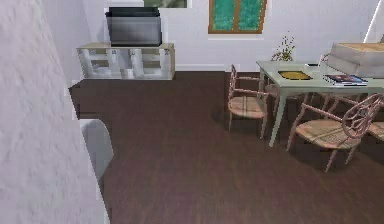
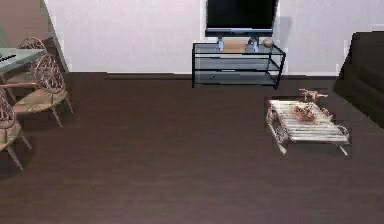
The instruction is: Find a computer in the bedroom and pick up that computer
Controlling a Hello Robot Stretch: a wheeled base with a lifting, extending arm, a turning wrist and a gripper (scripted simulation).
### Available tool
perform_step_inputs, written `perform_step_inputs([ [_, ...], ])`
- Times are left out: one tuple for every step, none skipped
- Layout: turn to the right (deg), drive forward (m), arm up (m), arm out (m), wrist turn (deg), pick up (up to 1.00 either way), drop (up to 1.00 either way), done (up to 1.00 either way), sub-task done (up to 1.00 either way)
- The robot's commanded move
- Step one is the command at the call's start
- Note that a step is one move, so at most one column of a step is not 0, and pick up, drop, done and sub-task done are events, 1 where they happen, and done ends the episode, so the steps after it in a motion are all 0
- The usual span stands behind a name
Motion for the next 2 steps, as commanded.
perform_step_inputs([
  [0.0,1.0,0.0,0.0,0.0,0.0,0.0,0.0,0.0],
  [-3.0,0.0,0.0,0.0,0.0,0.0,0.0,0.0,0.0],
])
